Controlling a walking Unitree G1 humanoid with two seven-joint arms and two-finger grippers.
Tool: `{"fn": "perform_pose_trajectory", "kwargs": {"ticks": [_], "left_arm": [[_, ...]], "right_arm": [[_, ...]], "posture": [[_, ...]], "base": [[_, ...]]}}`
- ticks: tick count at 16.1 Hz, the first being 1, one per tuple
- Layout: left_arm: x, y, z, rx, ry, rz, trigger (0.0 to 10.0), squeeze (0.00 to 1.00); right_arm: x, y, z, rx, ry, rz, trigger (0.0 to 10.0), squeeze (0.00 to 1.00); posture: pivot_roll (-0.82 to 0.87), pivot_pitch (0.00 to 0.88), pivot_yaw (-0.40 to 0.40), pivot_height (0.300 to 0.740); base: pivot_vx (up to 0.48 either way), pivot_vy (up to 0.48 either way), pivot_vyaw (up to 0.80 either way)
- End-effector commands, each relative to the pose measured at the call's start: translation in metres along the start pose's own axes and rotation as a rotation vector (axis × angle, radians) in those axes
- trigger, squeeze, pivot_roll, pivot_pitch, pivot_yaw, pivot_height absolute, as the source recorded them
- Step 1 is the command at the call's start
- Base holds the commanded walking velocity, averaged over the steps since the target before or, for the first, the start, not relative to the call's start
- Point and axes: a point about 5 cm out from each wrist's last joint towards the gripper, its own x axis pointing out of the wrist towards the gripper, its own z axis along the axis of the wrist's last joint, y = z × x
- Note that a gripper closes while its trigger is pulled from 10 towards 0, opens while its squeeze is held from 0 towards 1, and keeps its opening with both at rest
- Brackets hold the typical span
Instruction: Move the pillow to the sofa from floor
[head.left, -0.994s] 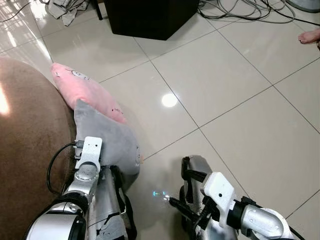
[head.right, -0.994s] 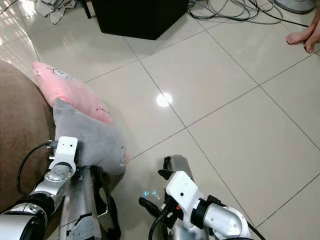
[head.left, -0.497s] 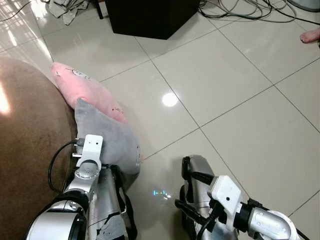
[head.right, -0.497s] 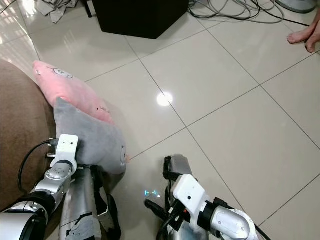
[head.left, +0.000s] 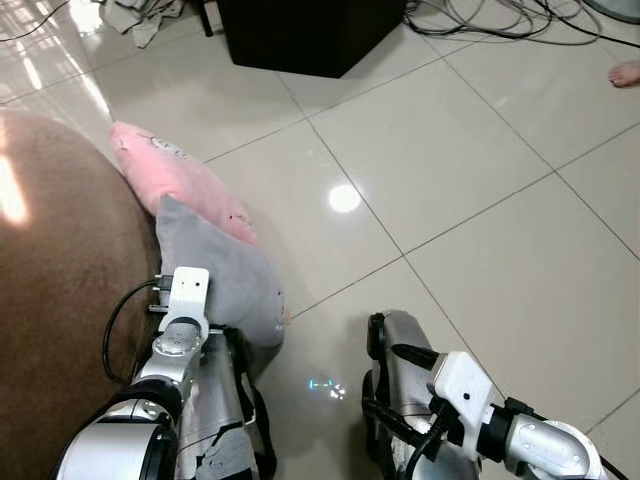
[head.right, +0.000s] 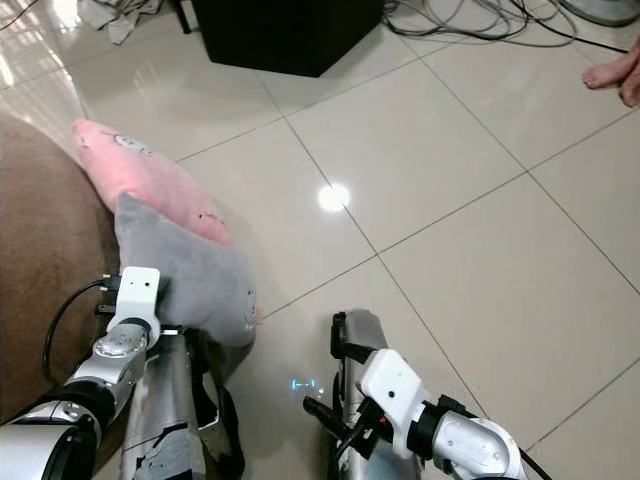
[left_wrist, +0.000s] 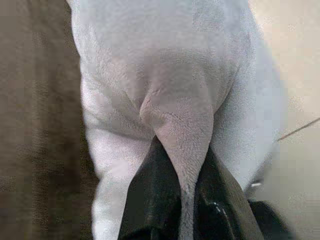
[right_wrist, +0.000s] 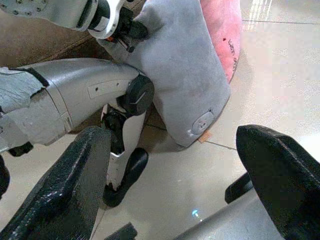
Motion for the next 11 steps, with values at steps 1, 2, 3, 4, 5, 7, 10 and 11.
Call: {"fn": "perform_pose_trajectory", "kwargs": {"ticks": [1, 2, 3, 4, 5, 7, 10, 11], "left_arm": [[-0.005, -0.017, -0.014, -0.027, 0.021, -0.115, 0.0, 0.0], [-0.007, -0.027, -0.014, -0.056, -0.004, -0.196, 0.0, 0.0], [-0.009, -0.032, -0.013, -0.072, -0.017, -0.241, 0.0, 0.0], [-0.013, -0.045, -0.01, -0.094, -0.068, -0.347, 0.0, 0.0], [-0.021, -0.064, -0.003, -0.087, -0.149, -0.503, 0.0, 0.0], [-0.03, -0.081, 0.01, -0.066, -0.243, -0.631, 0.0, 0.0], [-0.046, -0.105, 0.063, -0.113, -0.458, -0.764, 0.0, 0.0], [-0.052, -0.109, 0.084, -0.135, -0.533, -0.777, 0.0, 0.0]], "right_arm": [[0.003, 0.0, -0.009, 0.025, 0.011, -0.019, 10.0, 0.0], [0.015, 0.003, -0.01, 0.028, 0.005, -0.034, 10.0, 0.0], [0.021, 0.005, -0.008, 0.028, -0.001, -0.043, 10.0, 0.0], [0.033, 0.008, -0.002, 0.025, -0.019, -0.065, 10.0, 0.0], [0.045, 0.011, 0.007, 0.027, -0.038, -0.095, 10.0, 0.0], [0.051, 0.012, 0.022, 0.015, -0.075, -0.12, 10.0, 0.0], [0.043, 0.005, 0.064, 0.019, -0.202, -0.205, 10.0, 0.0], [0.036, -0.003, 0.079, 0.008, -0.235, -0.272, 10.0, 0.0]], "posture": [[-0.17, 0.282, 0.038, 0.555], [-0.16, 0.267, 0.047, 0.555], [-0.15, 0.26, 0.051, 0.555], [-0.14, 0.246, 0.058, 0.555], [-0.13, 0.218, 0.066, 0.555], [-0.13, 0.2, 0.07, 0.555], [-0.11, 0.127, 0.078, 0.555], [-0.11, 0.105, 0.081, 0.555]], "base": [[0.0, 0.0, 0.0], [0.0, 0.0, 0.0], [0.0, 0.0, 0.0], [0.0, 0.0, 0.0], [0.0, 0.0, 0.0], [0.0, 0.0, 0.0], [0.0, 0.0, 0.0], [0.0, 0.0, 0.0]]}}
